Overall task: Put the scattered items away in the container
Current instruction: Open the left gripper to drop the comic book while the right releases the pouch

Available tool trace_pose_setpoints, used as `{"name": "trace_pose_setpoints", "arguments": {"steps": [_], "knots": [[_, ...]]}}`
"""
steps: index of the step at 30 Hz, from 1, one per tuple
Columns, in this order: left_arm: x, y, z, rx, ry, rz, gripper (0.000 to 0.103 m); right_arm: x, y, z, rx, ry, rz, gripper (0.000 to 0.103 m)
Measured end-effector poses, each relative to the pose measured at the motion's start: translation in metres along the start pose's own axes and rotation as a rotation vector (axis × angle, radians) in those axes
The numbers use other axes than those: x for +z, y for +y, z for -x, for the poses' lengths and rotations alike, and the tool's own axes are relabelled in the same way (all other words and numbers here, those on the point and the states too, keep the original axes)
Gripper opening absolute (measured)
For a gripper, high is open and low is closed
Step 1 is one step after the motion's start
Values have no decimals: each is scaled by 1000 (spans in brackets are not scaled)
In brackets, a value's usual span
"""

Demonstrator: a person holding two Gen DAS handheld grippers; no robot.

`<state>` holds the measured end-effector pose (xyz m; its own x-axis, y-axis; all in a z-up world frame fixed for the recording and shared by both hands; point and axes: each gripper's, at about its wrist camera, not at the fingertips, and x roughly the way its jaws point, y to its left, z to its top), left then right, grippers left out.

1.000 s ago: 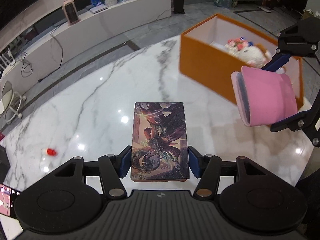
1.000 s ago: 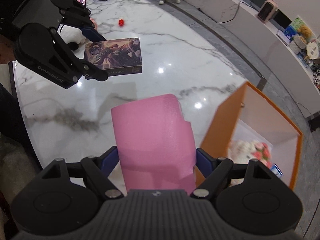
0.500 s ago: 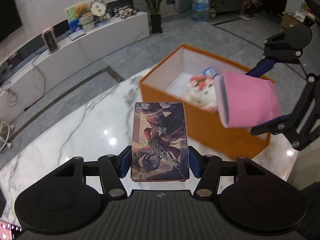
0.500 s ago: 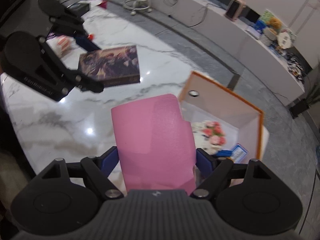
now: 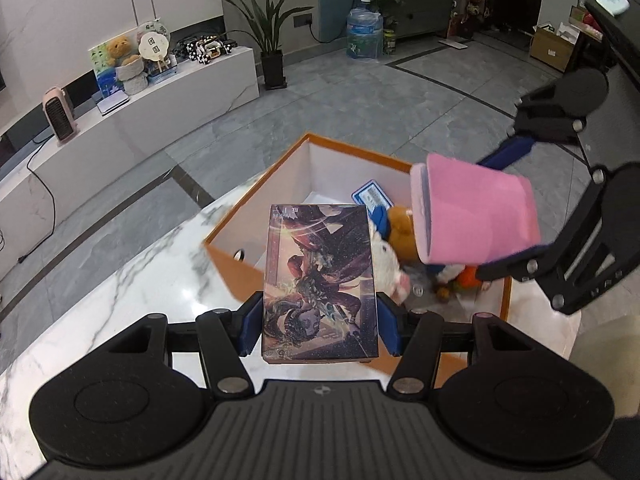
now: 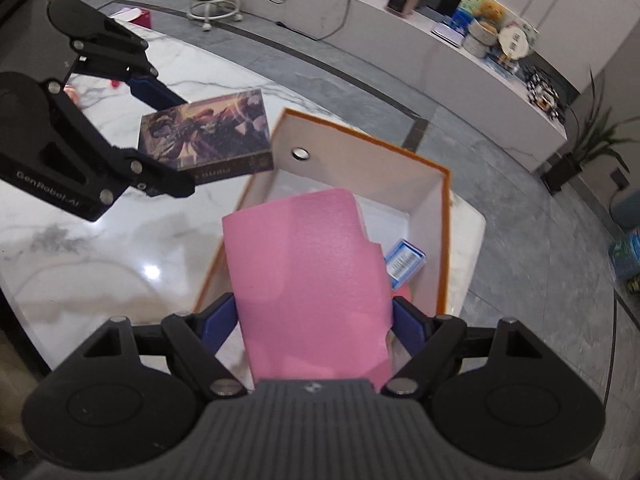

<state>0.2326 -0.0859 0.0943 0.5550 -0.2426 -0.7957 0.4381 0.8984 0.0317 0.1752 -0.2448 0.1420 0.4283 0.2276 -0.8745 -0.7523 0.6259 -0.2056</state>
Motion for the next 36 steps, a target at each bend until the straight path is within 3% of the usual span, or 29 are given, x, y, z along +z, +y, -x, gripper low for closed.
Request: {"name": "trace_pose_setpoints", "arguments": {"steps": [5, 16, 36], "knots": [[17, 4, -20, 20, -6, 26, 67, 1, -16, -15, -25, 9, -27, 83], [36, 20, -51, -2, 3, 96, 67, 49, -65, -55, -122, -13, -102, 83], [33, 35, -72, -43, 24, 124, 67, 68, -76, -97, -127, 58, -106, 85]]}}
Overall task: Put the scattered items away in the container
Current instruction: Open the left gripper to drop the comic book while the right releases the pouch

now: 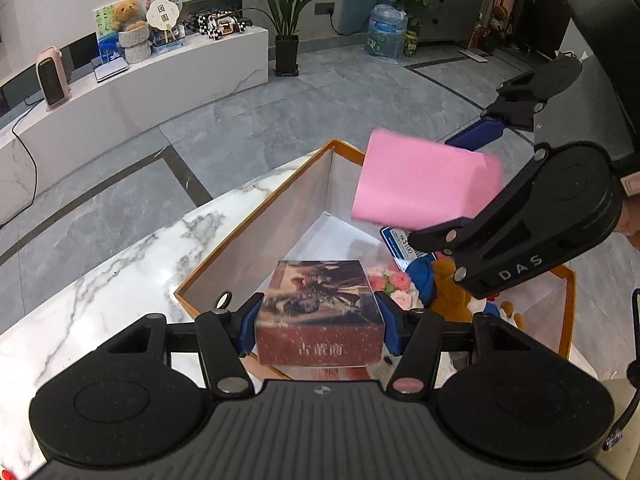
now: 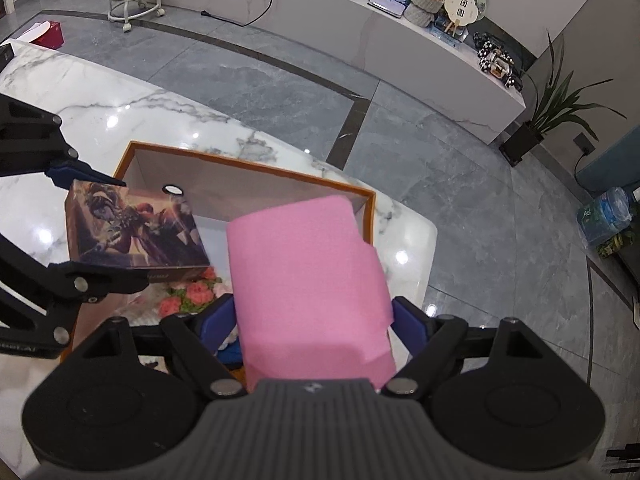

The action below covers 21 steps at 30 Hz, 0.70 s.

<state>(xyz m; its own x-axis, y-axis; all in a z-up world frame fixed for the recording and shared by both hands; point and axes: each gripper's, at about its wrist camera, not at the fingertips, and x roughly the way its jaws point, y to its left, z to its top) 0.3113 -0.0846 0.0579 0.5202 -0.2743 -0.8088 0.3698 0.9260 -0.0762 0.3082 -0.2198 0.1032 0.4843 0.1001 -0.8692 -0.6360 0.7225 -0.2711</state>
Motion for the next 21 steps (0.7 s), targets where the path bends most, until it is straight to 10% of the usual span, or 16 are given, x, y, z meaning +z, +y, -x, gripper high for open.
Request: {"name": "trace_pose_setpoints", "arguments": {"steps": [21], "knots": [[0, -8, 7, 4, -21, -20, 67, 3, 0, 12, -17, -28, -3, 85]]}}
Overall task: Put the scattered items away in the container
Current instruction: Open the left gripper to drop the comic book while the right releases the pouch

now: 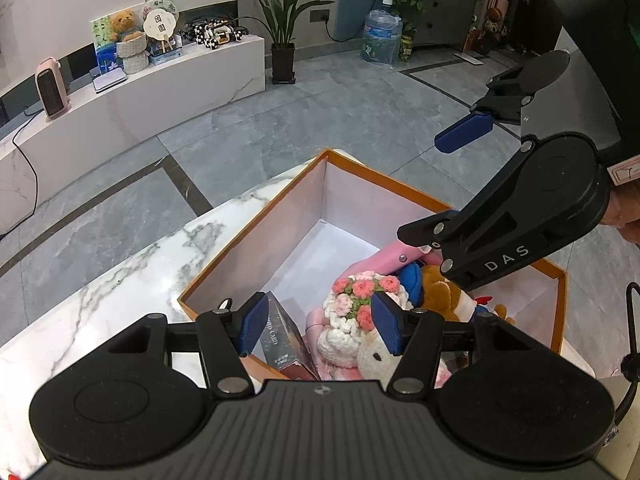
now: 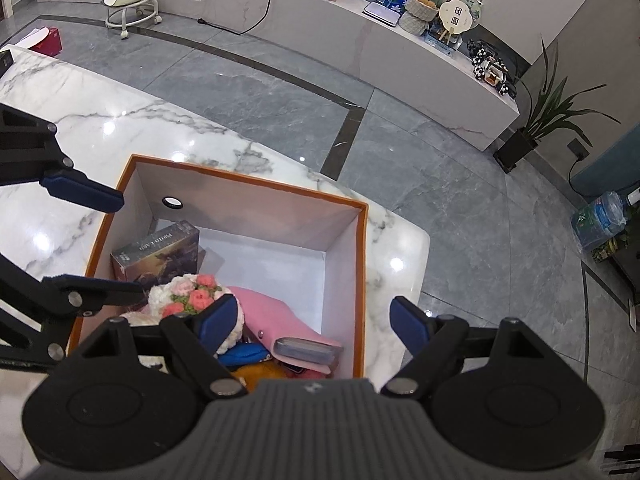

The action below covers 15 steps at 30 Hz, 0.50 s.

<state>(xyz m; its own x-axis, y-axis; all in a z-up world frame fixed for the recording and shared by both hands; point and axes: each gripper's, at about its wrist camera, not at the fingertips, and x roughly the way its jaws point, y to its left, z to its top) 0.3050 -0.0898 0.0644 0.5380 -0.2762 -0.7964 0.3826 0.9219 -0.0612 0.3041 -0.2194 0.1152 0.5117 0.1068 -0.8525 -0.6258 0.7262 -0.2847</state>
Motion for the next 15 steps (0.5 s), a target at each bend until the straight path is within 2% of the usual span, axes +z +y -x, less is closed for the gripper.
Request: {"name": "trace_pose_setpoints", "arguments": {"steps": [15], "knots": [[-3, 0, 24, 5, -35, 6, 67, 8, 11, 22, -14, -18, 21, 86]]}}
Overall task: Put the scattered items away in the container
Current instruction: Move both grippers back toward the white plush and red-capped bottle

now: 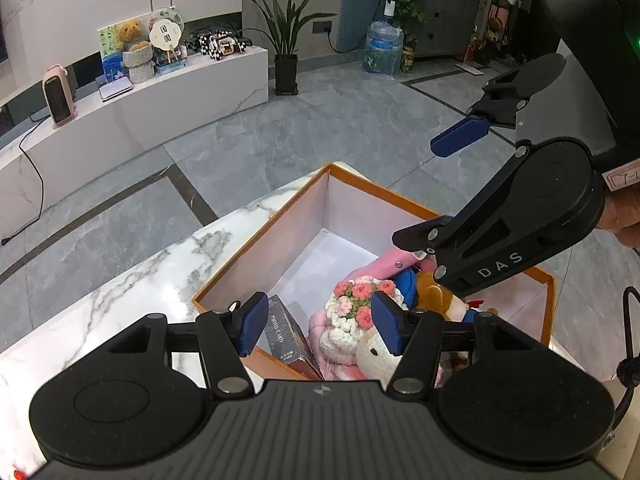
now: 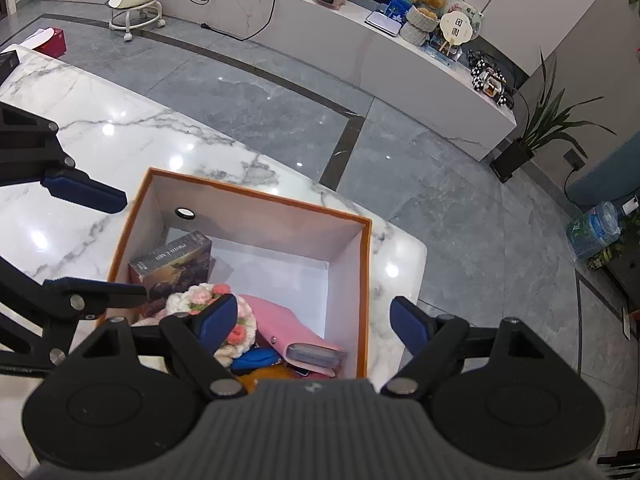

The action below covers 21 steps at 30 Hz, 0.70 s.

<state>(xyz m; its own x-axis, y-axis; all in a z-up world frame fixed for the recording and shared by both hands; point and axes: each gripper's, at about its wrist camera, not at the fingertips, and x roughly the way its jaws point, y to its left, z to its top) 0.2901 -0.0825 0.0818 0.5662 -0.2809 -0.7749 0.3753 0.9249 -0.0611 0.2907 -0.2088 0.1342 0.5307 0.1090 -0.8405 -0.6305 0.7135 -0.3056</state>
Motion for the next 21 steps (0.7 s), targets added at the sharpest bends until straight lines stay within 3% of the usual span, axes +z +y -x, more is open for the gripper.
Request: {"name": "trace_pose_setpoints", "arguments": {"steps": [21], "knots": [[-45, 37, 54, 55, -14, 74, 67, 27, 66, 36, 31, -44, 84, 87]]}}
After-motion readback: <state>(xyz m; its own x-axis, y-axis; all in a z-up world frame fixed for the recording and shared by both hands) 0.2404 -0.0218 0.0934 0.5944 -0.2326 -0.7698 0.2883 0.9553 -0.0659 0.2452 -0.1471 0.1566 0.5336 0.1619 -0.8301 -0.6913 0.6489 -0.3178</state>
